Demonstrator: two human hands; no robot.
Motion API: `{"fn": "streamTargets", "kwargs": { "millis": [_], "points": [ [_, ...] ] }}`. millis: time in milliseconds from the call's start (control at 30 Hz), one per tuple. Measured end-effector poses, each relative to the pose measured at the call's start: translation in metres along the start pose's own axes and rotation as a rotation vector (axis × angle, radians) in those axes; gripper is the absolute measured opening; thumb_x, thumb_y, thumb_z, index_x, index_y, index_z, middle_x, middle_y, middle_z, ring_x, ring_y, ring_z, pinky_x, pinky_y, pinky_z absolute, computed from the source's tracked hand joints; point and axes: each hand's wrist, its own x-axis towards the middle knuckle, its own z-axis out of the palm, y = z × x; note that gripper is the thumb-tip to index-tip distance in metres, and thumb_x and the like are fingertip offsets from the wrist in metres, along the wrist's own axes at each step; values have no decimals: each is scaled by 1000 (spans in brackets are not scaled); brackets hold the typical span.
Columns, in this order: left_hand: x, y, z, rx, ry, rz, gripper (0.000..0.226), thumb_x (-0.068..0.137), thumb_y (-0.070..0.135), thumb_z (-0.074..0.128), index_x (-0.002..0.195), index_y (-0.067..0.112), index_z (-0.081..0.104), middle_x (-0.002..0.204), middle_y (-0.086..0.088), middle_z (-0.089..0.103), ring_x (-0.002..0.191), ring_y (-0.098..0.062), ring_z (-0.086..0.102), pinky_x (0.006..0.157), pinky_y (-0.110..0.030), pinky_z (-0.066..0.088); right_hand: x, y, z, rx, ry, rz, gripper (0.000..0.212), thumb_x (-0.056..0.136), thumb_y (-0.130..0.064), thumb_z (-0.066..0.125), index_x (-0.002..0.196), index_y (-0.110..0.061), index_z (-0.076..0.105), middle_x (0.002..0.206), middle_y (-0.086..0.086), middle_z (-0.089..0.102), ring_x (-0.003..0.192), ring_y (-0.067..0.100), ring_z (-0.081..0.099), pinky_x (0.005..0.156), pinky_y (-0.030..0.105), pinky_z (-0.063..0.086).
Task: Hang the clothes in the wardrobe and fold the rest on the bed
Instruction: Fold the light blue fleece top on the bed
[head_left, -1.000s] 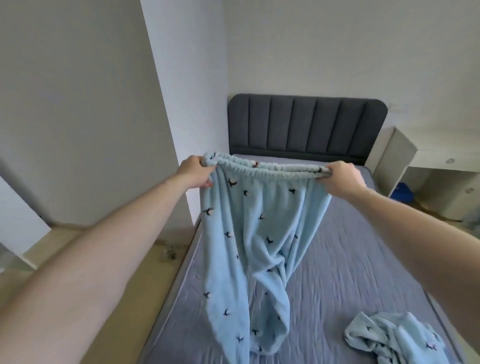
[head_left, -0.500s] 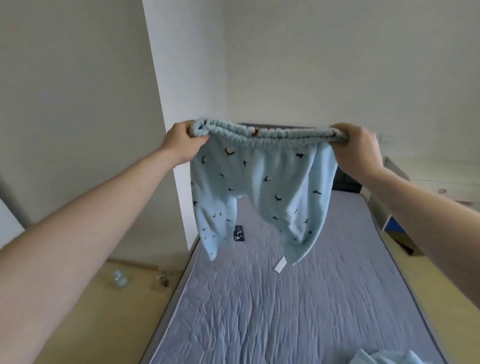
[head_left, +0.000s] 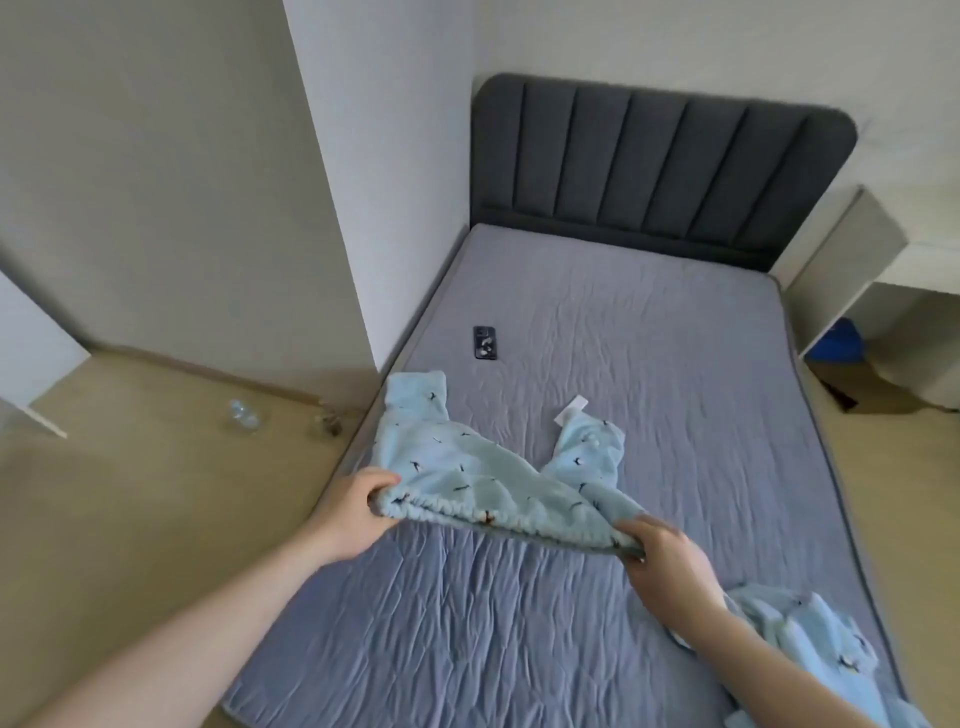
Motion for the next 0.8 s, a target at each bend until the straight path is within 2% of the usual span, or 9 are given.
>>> {"fn": "streamTargets", "kwargs": {
  "millis": [133,200,300,400,467,500,600,667,800],
  "points": [
    [-26,-97,84,124,-132,-80,26,83,10,78,109,10,76,122,8,64,108,-9,61,82,-4,36,-48,34,119,-64,-285,84,15,93,-23,59,99,-32,70,100,-13,60,102,16,59,72,33,49],
    [-42,-140,123,138,-176,-124,18,83,4,77,101,2,75,115,0,66,104,-19,65,80,-16,41,-74,46,165,-66,-387,125,13,95,-26,57,99,-30,68,97,-11,58,98,14,56,71,32,51],
    [-64,-194,172,165,-265,-201,15,82,0,74,97,0,74,114,4,61,108,-25,64,89,-25,44,-111,60,226,-50,-531,159,15,97,-28,55,102,-35,68,101,-12,57,102,15,54,74,31,50],
    [-83,-244,206,191,-315,-262,24,78,-4,73,89,17,74,125,13,54,116,-17,62,98,-29,47,-139,66,276,-19,-664,189,32,98,-29,55,121,-47,67,118,-11,59,121,16,54,84,28,49],
    [-94,-276,224,227,-339,-306,38,76,-2,71,80,35,64,133,18,46,118,-16,60,95,-32,50,-153,69,309,-26,-736,209,37,98,-31,53,129,-49,64,126,-10,57,127,17,51,88,27,48],
    [-99,-289,229,266,-343,-329,38,76,-1,69,79,36,62,139,19,41,120,-17,59,91,-35,53,-159,69,324,-35,-772,221,39,99,-32,52,132,-50,61,130,-11,55,129,17,48,91,28,48],
    [-109,-323,247,362,-329,-381,32,76,1,70,83,32,66,160,8,26,137,-21,46,85,-37,56,-172,70,369,-54,-849,239,47,100,-29,48,142,-50,51,142,-10,47,134,21,43,101,33,47],
    [-112,-338,258,406,-329,-433,29,78,4,73,88,30,67,161,4,22,139,-23,44,84,-37,57,-178,69,398,-79,-916,226,53,101,-22,45,149,-44,45,147,-6,43,137,25,40,104,36,46],
    [-109,-367,281,422,-462,-606,32,90,18,65,119,29,70,160,-2,25,133,-27,50,103,-37,49,-184,67,442,-137,-1058,214,54,99,-14,45,148,-35,44,150,-1,36,136,30,41,105,41,46]
  ]
}}
